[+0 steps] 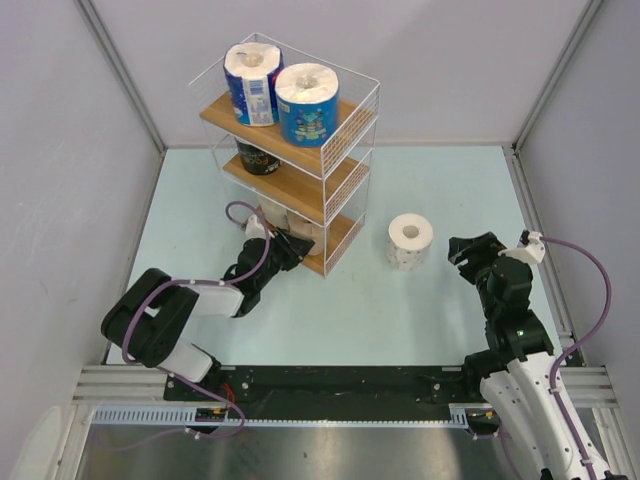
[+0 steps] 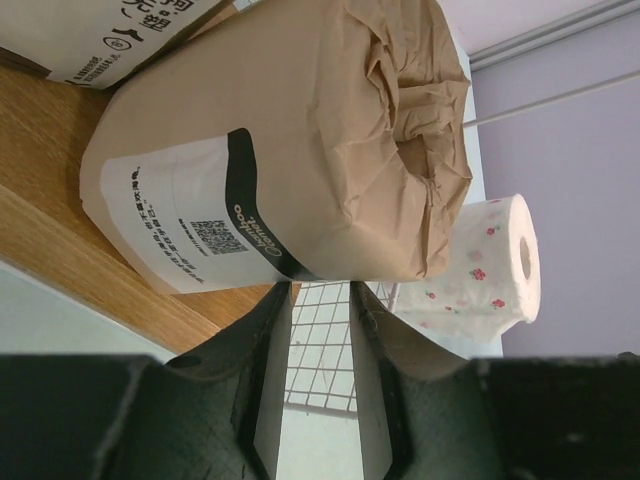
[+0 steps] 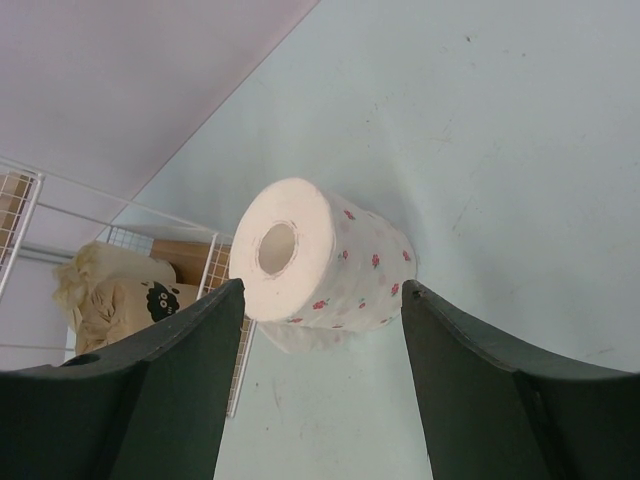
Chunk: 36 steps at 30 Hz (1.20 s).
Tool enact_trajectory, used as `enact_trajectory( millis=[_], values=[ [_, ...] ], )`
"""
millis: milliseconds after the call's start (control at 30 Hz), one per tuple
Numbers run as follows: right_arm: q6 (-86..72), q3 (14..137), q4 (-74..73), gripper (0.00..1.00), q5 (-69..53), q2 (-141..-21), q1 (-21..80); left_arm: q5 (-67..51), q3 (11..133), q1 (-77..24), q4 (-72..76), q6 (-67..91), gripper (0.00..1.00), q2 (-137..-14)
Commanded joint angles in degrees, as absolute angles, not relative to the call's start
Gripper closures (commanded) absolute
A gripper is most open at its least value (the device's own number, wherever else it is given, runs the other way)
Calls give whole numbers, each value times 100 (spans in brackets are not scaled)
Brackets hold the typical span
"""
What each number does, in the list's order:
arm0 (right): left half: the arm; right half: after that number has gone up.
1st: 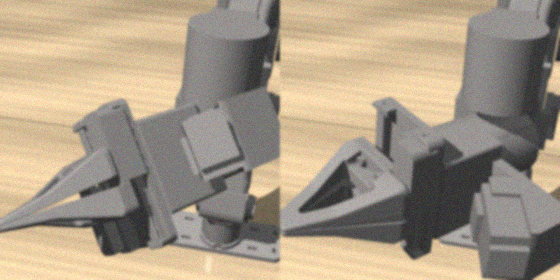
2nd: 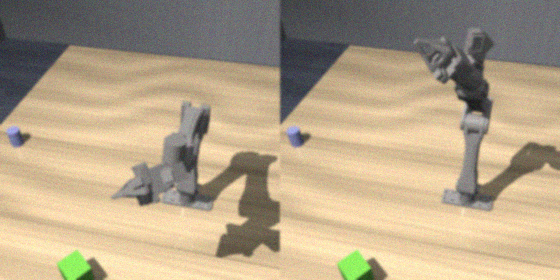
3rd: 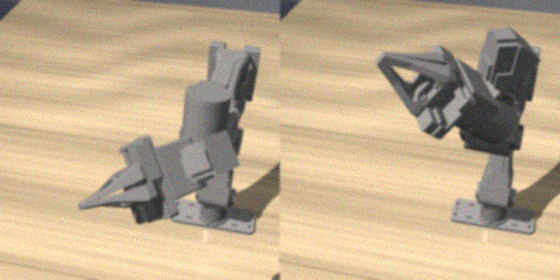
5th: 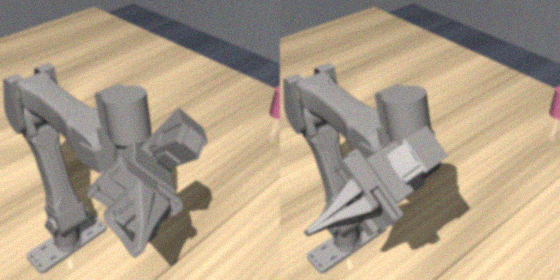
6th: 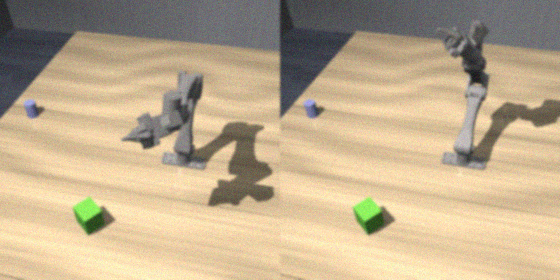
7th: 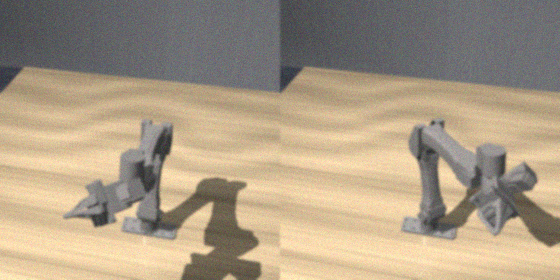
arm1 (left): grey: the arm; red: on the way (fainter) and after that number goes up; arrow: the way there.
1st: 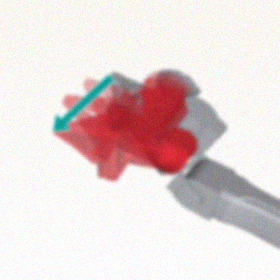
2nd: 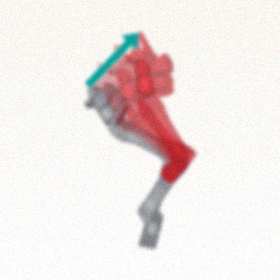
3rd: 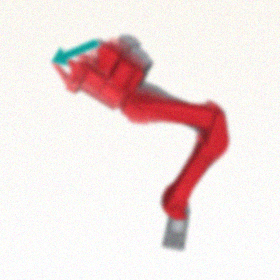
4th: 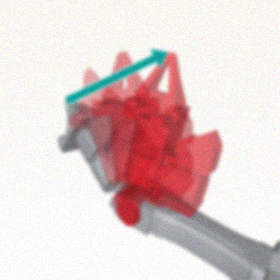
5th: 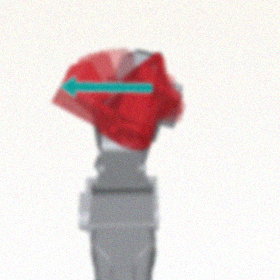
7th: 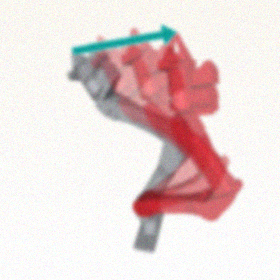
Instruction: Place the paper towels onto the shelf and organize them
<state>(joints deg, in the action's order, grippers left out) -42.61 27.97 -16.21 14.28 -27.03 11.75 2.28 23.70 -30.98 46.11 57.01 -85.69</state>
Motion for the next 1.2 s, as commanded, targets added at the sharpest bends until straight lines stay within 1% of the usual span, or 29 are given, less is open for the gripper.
enact_trajectory(
  millis=[0, 367, 467, 600, 633, 700, 733, 767, 833, 933, 1067, 1167],
  values=[
    [-4254, 2777, -1687, 31, 1424, -2602, 1134, 141, 2636, -3015, 5001, 5616, 66, -8780],
    [-4272, 2786, -1723, 31, 1424, -2593, 1116, 44, 2883, -2997, 5177, 5607, 66, -9105],
    [-4263, 2777, -1731, 31, 1424, -2584, 1116, -149, 2883, -3006, 5177, 5607, 65, -9079],
    [-4140, 2786, -1731, 31, 1441, -2636, 1099, -185, 2638, -2997, 5046, 5573, 55, -8711],
    [-4131, 2786, -1740, 30, 1433, -2706, 1099, -193, 2567, -2997, 4993, 5572, 48, -8588],
    [-4105, 2804, -1767, 29, 1450, -2821, 1099, -185, 2348, -2997, 4809, 5537, 42, -8184],
    [-4052, 2830, -1775, 28, 1424, -2978, 1107, -167, 2260, -3006, 4738, 5537, 36, -8043],
    [-4017, 2839, -1767, 27, 1363, -3066, 1090, -167, 2189, -2997, 4668, 5537, 34, -7894],
    [-3903, 2865, -1697, 22, 1240, -3269, 1090, -115, 1978, -3006, 4387, 5511, 30, -7402],
    [-3806, 2953, -1530, 20, 1020, -3725, 1090, -44, 1802, -2997, 3956, 5441, 27, -6708],
    [-3692, 3181, -1222, 17, 853, -4367, 1090, -18, 1775, -2997, 3376, 5300, 25, -6013],
    [-3595, 3453, -1099, 16, 765, -5165, 1090, -18, 1802, -2997, 2788, 5099, 23, -5530]
  ],
)
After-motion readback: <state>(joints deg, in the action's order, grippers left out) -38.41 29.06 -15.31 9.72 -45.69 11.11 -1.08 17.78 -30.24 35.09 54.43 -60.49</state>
